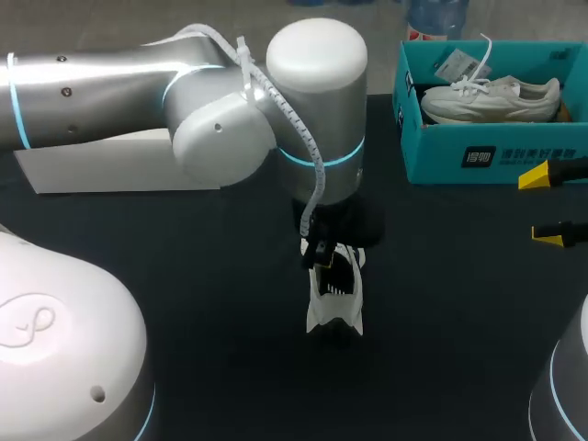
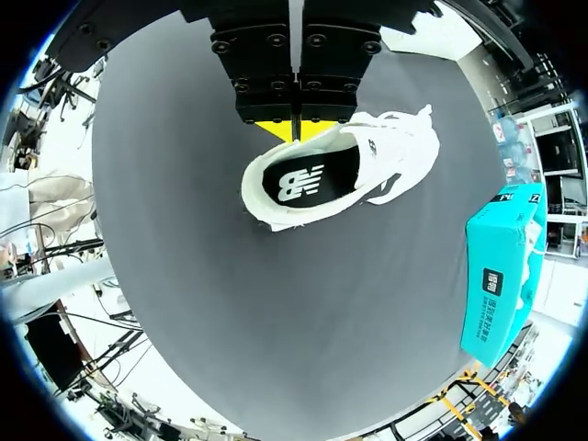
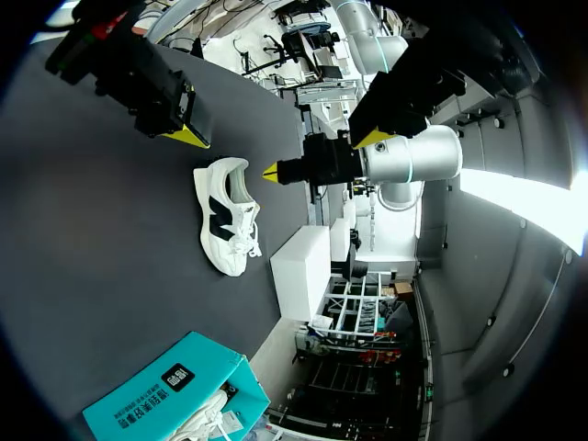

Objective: Take the shoe out of the shoebox, open the shoe tongue, remove and reinsert the insole, then place the shoe into the shoebox

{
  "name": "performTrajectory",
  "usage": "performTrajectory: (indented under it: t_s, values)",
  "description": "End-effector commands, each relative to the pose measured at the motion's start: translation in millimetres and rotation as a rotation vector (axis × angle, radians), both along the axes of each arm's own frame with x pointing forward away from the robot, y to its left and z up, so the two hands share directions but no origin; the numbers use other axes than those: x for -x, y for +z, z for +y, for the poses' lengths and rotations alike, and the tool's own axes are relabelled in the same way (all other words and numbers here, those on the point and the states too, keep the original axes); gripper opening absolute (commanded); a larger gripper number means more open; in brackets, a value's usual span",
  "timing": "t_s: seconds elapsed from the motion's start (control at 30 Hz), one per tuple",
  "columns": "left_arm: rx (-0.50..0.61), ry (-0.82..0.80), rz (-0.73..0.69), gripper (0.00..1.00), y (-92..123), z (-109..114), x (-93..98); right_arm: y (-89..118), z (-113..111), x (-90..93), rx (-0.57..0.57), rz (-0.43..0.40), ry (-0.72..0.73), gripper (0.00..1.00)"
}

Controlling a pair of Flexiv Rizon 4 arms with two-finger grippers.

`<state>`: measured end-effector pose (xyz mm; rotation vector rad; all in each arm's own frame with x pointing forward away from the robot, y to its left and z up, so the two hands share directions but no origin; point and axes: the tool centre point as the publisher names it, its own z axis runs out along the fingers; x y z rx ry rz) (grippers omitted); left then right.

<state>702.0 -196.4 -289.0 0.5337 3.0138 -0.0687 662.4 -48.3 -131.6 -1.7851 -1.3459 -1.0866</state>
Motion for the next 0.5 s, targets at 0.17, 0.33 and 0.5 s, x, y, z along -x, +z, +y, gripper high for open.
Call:
performTrajectory:
  t_s: [0.17,0.33,0.5]
  values:
    - [-0.011,0.045,0.032,1.0,5.7,-2.0,10.6,0.4,0.4,5.0,0.004,-0.001,-0.008,1.0]
    - [0.015,0.117,0.077,1.0,-3.3,-6.4,13.7,0.4,0.4,5.0,0.004,-0.001,-0.008,1.0]
    - [0.033,0.172,0.116,1.0,-19.8,-7.8,21.1,0.4,0.4,5.0,0.004,-0.001,-0.008,1.0]
